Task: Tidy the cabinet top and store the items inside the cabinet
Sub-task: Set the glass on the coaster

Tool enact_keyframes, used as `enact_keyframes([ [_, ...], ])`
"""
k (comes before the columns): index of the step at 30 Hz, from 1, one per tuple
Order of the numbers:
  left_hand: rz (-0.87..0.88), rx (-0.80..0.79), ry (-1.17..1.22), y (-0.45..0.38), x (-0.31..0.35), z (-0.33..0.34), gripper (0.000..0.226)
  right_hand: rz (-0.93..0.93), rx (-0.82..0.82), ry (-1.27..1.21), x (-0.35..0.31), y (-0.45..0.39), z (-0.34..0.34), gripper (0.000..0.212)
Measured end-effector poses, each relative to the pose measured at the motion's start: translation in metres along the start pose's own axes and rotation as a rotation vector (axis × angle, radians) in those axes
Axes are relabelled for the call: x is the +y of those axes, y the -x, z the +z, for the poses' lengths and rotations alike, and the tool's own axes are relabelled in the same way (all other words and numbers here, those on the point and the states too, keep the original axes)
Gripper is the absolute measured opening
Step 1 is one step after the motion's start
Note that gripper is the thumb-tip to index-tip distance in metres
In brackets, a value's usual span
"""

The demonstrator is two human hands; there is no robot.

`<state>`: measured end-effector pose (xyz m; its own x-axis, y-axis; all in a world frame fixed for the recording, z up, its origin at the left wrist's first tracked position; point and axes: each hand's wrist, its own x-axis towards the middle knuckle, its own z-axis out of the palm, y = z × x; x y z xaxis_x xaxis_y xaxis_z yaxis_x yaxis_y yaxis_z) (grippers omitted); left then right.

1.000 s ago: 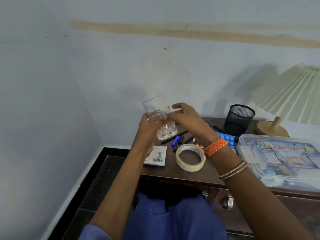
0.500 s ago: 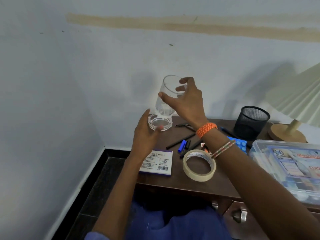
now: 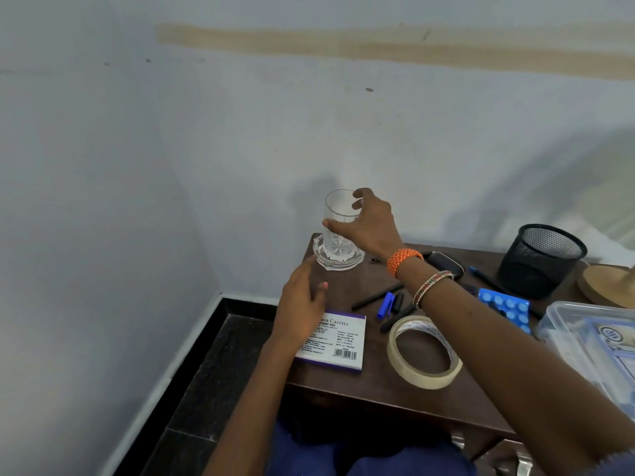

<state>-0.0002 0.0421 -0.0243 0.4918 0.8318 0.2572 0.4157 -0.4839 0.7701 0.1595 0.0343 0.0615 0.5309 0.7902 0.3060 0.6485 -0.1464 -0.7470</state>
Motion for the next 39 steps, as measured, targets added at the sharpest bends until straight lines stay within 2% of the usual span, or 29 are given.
enact_keyframes([
  [9,-0.035,-0.039,-0.048,-0.003,-0.003,0.003,0.060,0.013,-0.022,0.064,0.007,-0.009,0.009,0.086],
  [15,-0.038,-0.067,-0.093,-0.003,-0.004,0.004,0.063,0.031,-0.036,0.117,0.005,-0.012,0.015,0.079],
  [22,-0.009,-0.068,-0.147,-0.002,-0.006,0.004,0.060,0.010,-0.036,0.260,-0.002,-0.006,0.018,0.086],
  [27,-0.030,-0.102,-0.193,-0.002,-0.003,0.004,0.061,0.034,-0.037,0.297,-0.012,0.000,0.009,0.105],
  [31,-0.012,-0.011,-0.116,-0.002,0.002,0.001,0.047,-0.040,0.171,0.263,-0.017,0.013,-0.015,0.082],
  [35,0.007,0.078,-0.051,0.003,0.011,-0.004,0.030,-0.091,0.273,0.316,-0.013,0.030,-0.051,0.061],
  [39,-0.044,0.176,0.054,0.003,0.011,-0.018,0.018,-0.123,0.393,0.405,0.019,0.065,-0.096,0.050],
])
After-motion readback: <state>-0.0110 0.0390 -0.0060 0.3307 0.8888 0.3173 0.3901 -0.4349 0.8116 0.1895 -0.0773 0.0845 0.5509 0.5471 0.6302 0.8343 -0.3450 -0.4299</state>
